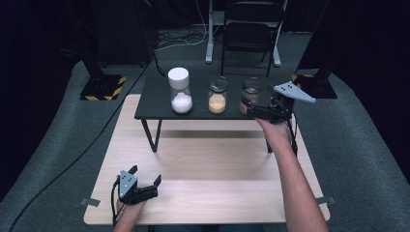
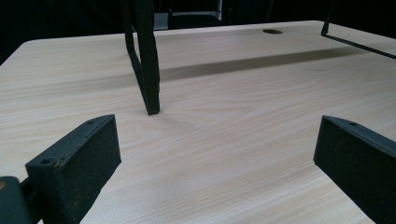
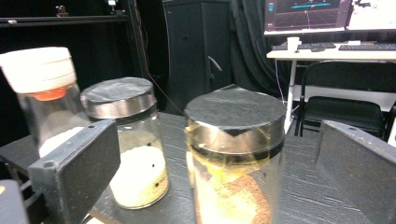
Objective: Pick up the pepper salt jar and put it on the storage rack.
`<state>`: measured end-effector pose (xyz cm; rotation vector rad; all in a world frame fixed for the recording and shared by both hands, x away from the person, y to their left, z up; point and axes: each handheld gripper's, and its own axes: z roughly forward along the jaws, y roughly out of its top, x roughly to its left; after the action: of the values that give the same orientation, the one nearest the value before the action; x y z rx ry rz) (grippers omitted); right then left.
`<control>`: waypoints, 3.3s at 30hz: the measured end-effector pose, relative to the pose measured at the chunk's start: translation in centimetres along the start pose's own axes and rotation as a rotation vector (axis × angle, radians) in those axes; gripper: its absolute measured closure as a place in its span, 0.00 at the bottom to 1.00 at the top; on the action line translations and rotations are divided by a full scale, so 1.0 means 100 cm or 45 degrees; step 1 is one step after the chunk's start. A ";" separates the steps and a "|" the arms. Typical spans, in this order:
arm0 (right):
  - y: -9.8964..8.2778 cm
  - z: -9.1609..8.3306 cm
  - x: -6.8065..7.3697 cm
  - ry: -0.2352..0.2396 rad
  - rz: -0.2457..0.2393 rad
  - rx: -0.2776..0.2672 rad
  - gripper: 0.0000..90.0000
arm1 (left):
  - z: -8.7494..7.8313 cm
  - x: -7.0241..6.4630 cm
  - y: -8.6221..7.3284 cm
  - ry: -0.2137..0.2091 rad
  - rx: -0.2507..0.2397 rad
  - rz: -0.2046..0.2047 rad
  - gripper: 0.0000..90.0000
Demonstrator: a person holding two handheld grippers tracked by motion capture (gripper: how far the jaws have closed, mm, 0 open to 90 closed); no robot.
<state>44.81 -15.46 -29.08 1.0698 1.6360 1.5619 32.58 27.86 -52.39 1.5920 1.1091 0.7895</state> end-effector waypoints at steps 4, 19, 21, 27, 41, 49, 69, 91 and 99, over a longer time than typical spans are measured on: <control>0.001 -0.007 0.004 0.005 -0.015 -0.007 0.00 | 0.000 0.000 0.000 0.000 0.000 0.003 0.00; -0.004 -0.039 0.020 0.026 -0.048 -0.020 0.00 | 0.000 0.000 0.000 -0.007 -0.001 0.000 0.00; -0.005 -0.041 0.022 0.029 -0.053 -0.021 0.00 | 0.000 0.000 0.000 -0.006 0.000 0.002 0.00; -0.007 -0.047 0.022 0.025 -0.044 -0.021 0.00 | 0.000 0.002 0.000 -0.004 -0.007 -0.027 0.00; -0.026 -0.063 0.018 0.019 -0.004 -0.029 0.00 | 0.001 0.004 0.000 0.000 0.002 -0.044 0.00; -0.040 -0.070 0.015 0.018 0.010 -0.019 0.00 | 0.001 0.003 0.000 -0.004 0.007 -0.037 0.00; -0.073 -0.090 -0.002 -0.038 0.040 0.022 0.00 | 0.001 0.002 0.000 -0.006 0.013 -0.021 0.00; -0.098 -0.100 -0.017 -0.118 0.026 0.061 0.00 | 0.002 0.001 0.000 0.001 0.018 -0.010 0.00; -0.109 -0.101 -0.020 -0.137 0.013 0.082 0.00 | 0.002 0.001 0.000 0.001 0.017 -0.008 0.00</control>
<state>35.50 -21.71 -39.03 1.1771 1.6198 1.4406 32.78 27.87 -52.40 1.5988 1.1212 0.7803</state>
